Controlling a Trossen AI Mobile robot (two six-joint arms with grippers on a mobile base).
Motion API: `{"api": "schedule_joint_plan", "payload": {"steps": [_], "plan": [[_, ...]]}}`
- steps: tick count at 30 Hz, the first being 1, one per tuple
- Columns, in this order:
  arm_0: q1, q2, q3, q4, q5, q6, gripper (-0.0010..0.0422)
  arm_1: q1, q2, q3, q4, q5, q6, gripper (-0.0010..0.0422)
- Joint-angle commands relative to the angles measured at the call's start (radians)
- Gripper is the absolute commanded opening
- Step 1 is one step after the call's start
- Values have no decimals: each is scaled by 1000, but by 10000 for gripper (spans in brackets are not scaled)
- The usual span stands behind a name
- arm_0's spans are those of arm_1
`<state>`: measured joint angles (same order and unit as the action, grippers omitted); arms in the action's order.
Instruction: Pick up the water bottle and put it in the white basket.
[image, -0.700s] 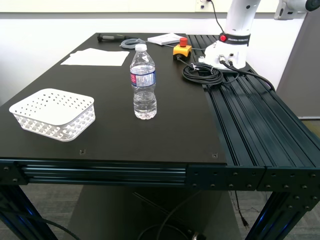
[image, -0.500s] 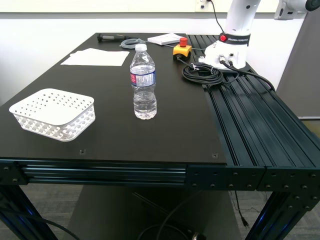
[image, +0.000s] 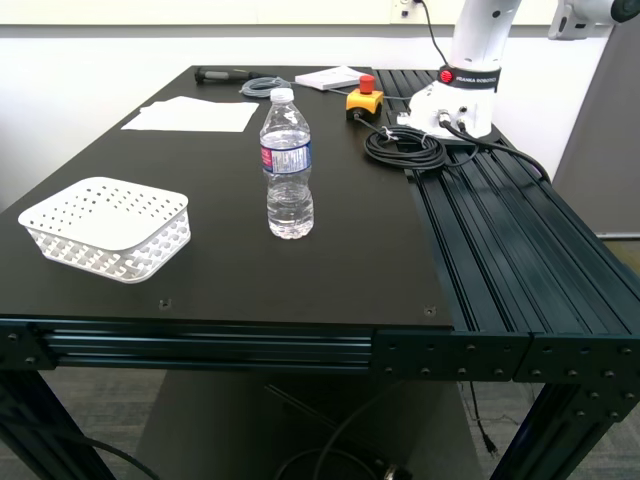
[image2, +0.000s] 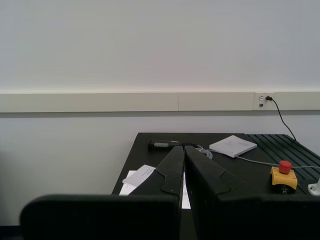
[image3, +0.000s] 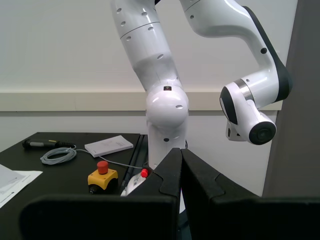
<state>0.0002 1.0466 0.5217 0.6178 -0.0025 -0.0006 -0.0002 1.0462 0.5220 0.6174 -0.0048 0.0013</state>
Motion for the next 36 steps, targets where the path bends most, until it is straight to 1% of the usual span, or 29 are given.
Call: {"api": "schedule_joint_plan", "payload": {"steps": [1,7,9,10,15,16,17,22,25,26,30,32,34,36], "plan": [[1,0,2,2,0,0,1,0,0,2,5,4,-2,0],[1,0,2,2,0,0,1,0,1,2,4,5,-8,0],[1,0,2,2,0,0,1,-1,3,1,1,43,-37,0],[1,0,2,2,0,0,1,-1,9,1,1,85,-39,0],[1,0,2,2,0,0,1,-2,103,2,0,388,5,0],[0,0,2,2,0,0,1,-2,135,2,0,438,12,0],[1,0,2,2,0,0,1,-3,163,2,0,463,17,0],[1,0,2,2,0,0,1,-4,284,3,-2,474,18,0],[1,0,2,2,0,0,1,-17,353,4,3,538,37,0],[1,0,2,2,0,0,1,-27,374,4,4,547,41,0],[1,0,2,2,0,0,1,-97,460,11,6,552,74,0],[1,0,2,2,0,0,1,-137,503,29,7,575,86,3],[1,0,2,2,0,0,1,-174,534,50,8,577,100,12],[1,0,2,2,0,0,1,-203,560,71,10,577,123,30]]}}
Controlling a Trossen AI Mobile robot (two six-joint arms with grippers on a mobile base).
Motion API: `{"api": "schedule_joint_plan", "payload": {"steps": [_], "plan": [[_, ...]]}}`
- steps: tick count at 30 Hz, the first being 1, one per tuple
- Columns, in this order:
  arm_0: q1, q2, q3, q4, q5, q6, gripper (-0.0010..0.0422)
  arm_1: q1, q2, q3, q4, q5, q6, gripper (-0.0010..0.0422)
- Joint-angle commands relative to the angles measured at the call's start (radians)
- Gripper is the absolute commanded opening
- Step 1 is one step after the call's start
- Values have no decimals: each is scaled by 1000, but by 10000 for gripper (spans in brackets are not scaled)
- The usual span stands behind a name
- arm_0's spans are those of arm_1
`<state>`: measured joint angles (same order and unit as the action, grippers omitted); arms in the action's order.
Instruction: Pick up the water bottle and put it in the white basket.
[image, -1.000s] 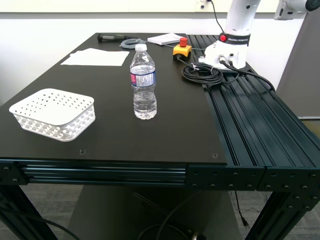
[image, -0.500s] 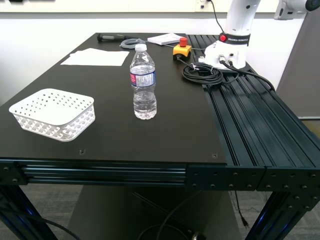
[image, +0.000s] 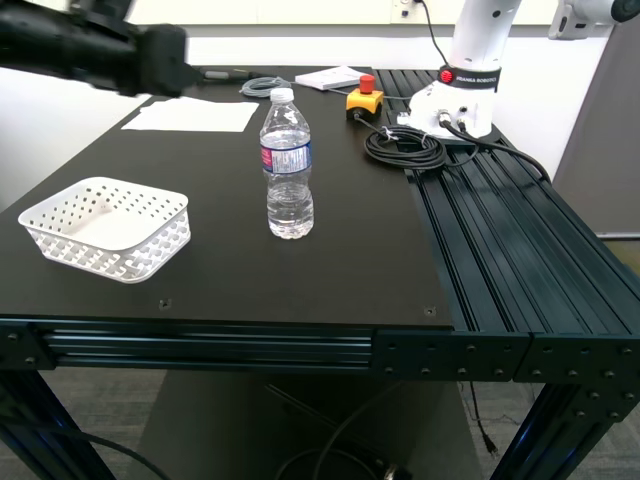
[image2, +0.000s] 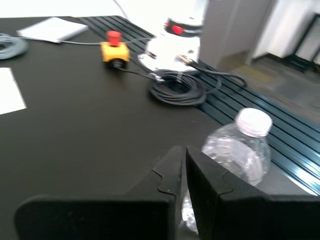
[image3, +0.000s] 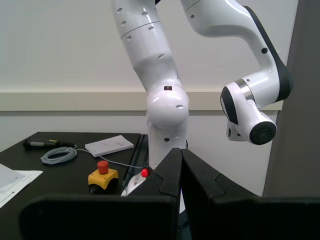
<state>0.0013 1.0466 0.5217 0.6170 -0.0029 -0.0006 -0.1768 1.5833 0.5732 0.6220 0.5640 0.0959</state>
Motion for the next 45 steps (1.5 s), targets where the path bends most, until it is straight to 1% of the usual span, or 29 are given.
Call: {"api": "schedule_joint_plan", "payload": {"steps": [1,6,8,11,13,19,23,26,32,33,35,36,38,40,42,45], "plan": [[0,0,2,3,0,0,1,-37,36,32,5,8,33,43],[0,0,2,3,0,0,1,-70,115,97,8,10,32,122],[0,0,2,3,0,0,1,-90,151,126,8,29,32,152],[0,0,2,2,0,0,1,-127,197,160,8,30,33,175],[0,0,2,3,0,0,1,-152,220,179,7,30,32,179],[0,0,2,3,0,0,1,-208,245,202,0,29,36,159],[0,0,2,3,0,0,1,-210,245,202,-3,28,33,148],[0,0,2,2,0,0,1,-211,264,205,-3,27,35,150],[0,0,2,3,0,0,1,-211,373,275,-3,34,13,139],[0,0,2,3,0,0,1,-212,385,286,-3,50,5,132],[0,0,2,2,0,0,1,-212,387,297,-3,58,5,101],[0,0,2,2,0,0,1,-212,387,299,-3,57,5,74],[0,0,2,2,0,0,1,-211,381,298,-4,57,5,-7],[0,0,2,2,0,0,1,-211,377,298,-4,57,-13,8],[0,0,2,3,0,0,1,-210,362,296,-13,56,-18,-5],[0,0,2,3,0,0,1,-202,287,293,-22,42,-6,-2]]}}
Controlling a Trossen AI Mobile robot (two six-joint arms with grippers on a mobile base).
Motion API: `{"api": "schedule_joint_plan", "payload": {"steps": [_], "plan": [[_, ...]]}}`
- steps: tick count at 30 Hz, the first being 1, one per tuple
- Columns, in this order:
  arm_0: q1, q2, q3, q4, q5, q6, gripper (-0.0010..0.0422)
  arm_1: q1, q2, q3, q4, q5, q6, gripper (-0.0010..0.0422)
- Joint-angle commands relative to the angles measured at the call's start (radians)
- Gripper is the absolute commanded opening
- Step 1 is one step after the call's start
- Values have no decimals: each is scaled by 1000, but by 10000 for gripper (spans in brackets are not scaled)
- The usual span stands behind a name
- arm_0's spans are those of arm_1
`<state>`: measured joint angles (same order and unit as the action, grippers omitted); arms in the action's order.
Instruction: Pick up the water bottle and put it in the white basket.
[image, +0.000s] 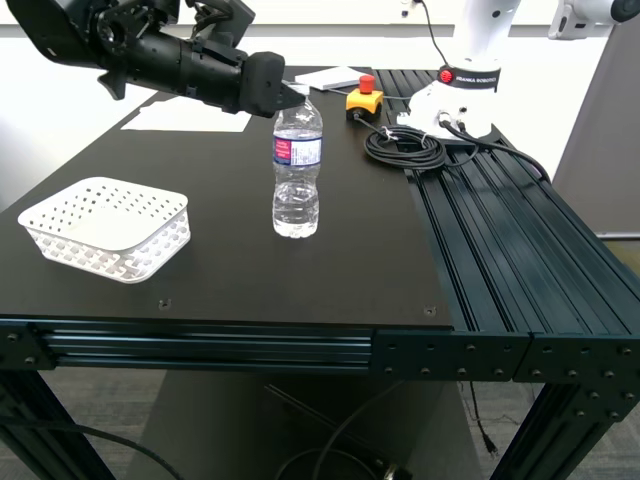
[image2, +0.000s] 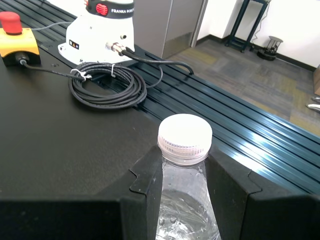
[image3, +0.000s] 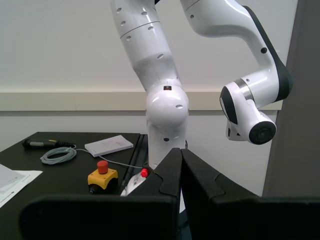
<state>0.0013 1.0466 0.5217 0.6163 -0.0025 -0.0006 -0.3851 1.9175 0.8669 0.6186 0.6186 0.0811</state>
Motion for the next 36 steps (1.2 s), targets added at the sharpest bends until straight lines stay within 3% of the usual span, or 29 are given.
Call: {"api": "schedule_joint_plan", "payload": {"steps": [1,5,16,36], "plan": [[0,0,2,3,0,0,1,13,-85,-1,-24,-37,16,-1],[0,0,2,3,0,0,1,60,-269,-1,-158,-154,120,-1],[-1,0,2,4,0,0,1,192,-613,-4,-754,-379,311,-1],[0,0,2,3,0,0,1,309,-680,-179,-698,-364,340,0]]}}
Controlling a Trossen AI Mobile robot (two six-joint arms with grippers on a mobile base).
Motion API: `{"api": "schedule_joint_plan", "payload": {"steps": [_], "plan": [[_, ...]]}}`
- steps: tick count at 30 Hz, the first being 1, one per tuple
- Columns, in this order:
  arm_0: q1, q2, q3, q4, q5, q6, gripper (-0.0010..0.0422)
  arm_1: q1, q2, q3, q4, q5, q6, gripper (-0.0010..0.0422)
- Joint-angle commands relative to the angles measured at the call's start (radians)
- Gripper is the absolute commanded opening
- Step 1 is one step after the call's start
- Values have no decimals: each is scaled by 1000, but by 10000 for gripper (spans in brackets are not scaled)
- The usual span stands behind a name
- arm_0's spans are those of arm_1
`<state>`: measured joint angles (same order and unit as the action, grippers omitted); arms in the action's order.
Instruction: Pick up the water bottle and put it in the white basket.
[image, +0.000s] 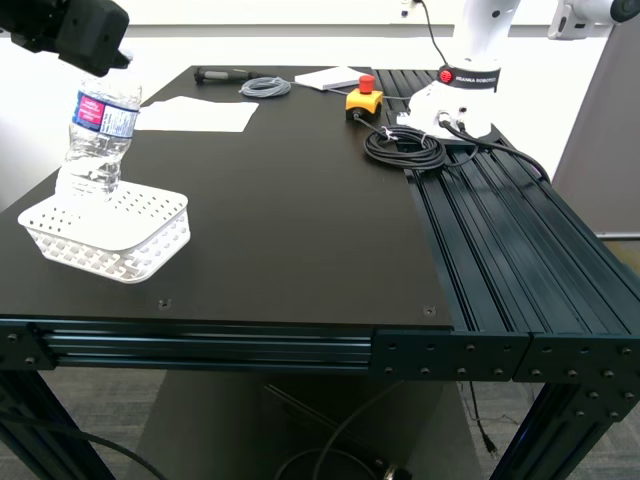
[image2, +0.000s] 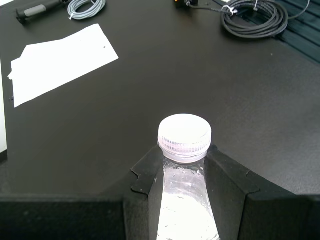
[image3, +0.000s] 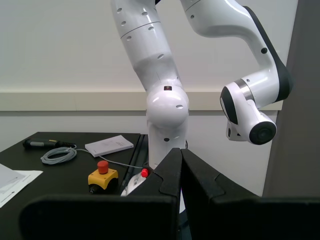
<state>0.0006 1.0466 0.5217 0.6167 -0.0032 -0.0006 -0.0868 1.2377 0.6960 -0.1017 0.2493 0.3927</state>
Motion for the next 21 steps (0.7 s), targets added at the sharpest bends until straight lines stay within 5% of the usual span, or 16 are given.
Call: {"api": "schedule_joint_plan", "payload": {"steps": [1,21], "plan": [[0,0,2,3,0,0,1,18,0,-21,49,5,31,0],[0,0,2,3,0,0,1,48,2,-126,242,137,-10,0]]}}
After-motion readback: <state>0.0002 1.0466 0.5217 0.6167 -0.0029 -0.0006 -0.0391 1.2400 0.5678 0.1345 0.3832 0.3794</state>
